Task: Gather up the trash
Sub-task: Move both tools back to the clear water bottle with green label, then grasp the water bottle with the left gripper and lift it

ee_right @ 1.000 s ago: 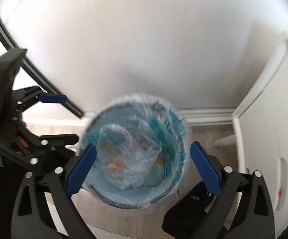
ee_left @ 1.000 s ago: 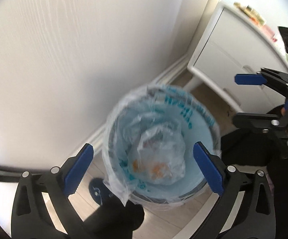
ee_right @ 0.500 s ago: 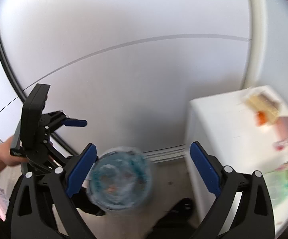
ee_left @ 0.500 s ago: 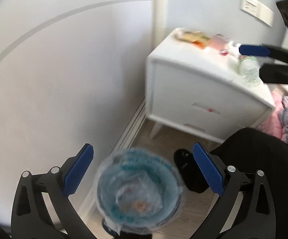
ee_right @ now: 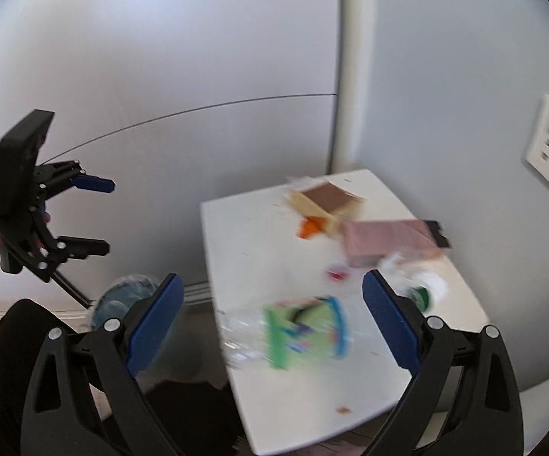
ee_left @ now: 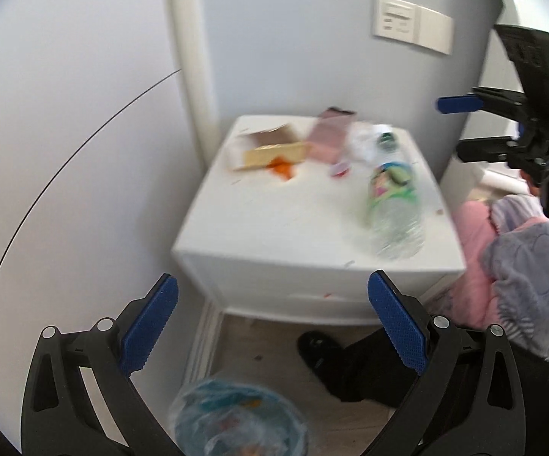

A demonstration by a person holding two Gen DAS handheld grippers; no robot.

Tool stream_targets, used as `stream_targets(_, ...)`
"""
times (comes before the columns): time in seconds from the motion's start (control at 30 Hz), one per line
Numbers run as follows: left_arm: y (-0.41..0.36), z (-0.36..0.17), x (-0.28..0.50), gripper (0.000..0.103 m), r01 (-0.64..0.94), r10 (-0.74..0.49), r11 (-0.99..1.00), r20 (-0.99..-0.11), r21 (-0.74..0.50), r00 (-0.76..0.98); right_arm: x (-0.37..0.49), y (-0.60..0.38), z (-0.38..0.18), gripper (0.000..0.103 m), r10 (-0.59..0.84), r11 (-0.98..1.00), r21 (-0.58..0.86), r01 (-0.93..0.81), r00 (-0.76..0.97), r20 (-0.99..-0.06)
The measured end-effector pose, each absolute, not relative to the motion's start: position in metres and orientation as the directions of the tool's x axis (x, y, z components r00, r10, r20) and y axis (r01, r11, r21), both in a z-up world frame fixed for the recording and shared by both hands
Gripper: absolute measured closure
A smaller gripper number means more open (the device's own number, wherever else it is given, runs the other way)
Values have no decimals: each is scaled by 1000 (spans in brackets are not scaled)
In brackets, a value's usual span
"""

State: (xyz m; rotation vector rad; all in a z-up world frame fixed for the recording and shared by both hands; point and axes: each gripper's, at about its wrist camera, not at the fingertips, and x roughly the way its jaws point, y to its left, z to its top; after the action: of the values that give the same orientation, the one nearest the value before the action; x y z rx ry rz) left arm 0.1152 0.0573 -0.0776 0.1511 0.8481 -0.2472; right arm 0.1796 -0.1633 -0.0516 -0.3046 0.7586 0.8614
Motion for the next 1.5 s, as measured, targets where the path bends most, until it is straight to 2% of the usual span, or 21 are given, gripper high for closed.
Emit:
stream_targets(0.3, -36, -92, 145, 6, 417, -232, 908, -787, 34, 571, 195, -211, -58, 11, 530, 591, 18, -807, 371, -763)
stream_targets(0.43, -65, -107, 162, 6, 446, -224, 894, -814, 47, 536, 201, -221, -64, 11, 535, 559, 25, -829, 338, -774)
stream_targets(0.83, -91, -159, 205, 6, 492, -223, 870, -879, 15, 422, 215, -212, -88, 11, 507, 425, -12, -905, 249, -825)
stream_targets(0.9, -90, -163, 210, 10, 498, -239, 867, -886, -11, 398, 219, -207, -91, 11, 496, 407, -18, -913, 238, -835)
stream_targets(0.97, -89, -169, 215, 21, 510, -243, 860, -897, -23, 369, 223, -204, -94, 11, 489, 391, -20, -920, 226, -843)
stream_targets(1.07, -88, -174, 221, 30, 538, -251, 842, -909, -36, 332, 227, -196, -98, 11, 471, 363, -25, -931, 207, -857)
stream_targets(1.23, -88, -177, 227, 40, 608, -283, 792, -918, -60, 279, 228, -178, -106, 11, 428, 293, -58, -954, 186, -884)
stream_targets(1.5, -80, -177, 230, 42, 699, -322, 712, -916, -67, 240, 234, -149, -122, 11, 358, 131, -84, -988, 126, -925)
